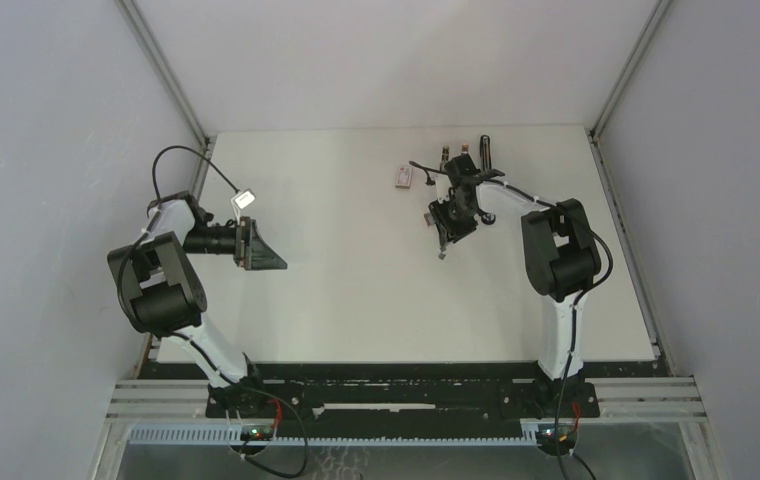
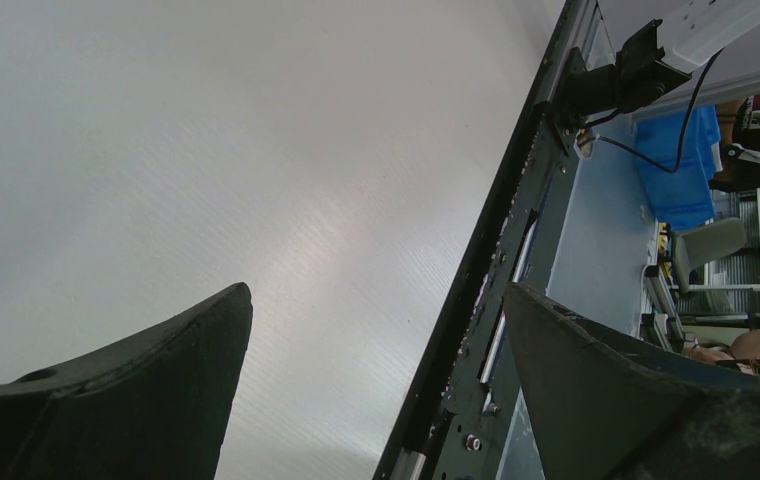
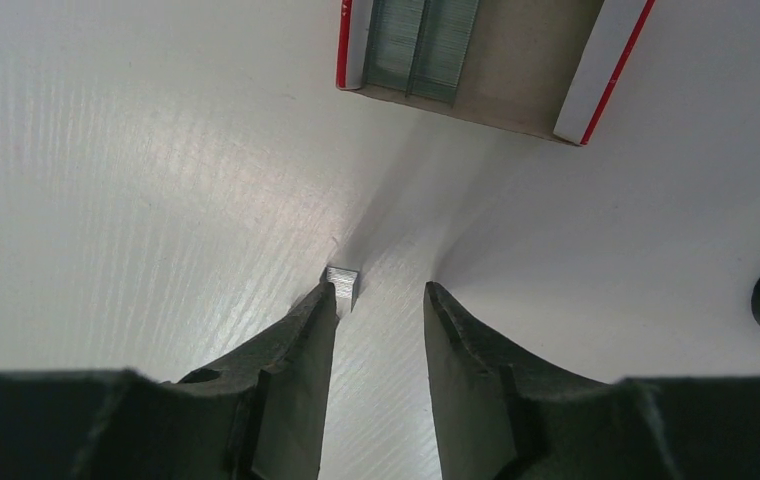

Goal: Unload the staples from the stapler
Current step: Pick up the staple from the center of the board.

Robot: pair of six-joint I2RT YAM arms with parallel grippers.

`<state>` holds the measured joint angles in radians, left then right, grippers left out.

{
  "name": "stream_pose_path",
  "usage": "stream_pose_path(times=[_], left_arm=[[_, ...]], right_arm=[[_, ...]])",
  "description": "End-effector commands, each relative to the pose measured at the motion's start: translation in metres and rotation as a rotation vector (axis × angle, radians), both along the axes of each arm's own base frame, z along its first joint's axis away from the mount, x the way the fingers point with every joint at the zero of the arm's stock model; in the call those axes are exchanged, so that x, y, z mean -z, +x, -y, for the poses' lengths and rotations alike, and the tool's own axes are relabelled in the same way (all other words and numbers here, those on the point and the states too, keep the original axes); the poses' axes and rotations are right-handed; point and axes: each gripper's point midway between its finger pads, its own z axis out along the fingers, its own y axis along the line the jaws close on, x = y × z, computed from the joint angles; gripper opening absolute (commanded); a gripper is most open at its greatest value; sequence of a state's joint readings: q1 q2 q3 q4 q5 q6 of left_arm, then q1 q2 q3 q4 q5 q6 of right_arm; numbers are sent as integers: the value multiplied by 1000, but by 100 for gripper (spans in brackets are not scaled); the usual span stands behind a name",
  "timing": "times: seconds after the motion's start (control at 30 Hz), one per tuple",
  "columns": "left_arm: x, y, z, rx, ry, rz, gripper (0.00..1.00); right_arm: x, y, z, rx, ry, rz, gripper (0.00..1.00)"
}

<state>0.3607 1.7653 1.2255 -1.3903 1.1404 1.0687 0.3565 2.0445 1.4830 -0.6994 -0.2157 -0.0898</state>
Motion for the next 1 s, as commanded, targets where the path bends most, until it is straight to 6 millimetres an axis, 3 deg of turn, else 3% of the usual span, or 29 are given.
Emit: stream_pose_path(times=[0.0,0.7,0.97], left_arm=[[-17,13,-4,-7,1,93,100],[-16,13,-4,-7,2,92,100],[-16,13,-4,-7,1,88,100]], right_arm=[[-5,9,-3,6,18,27,37],[-1,7,-8,-7,28,6,19],[0,7,-7,-13,20,8,0]])
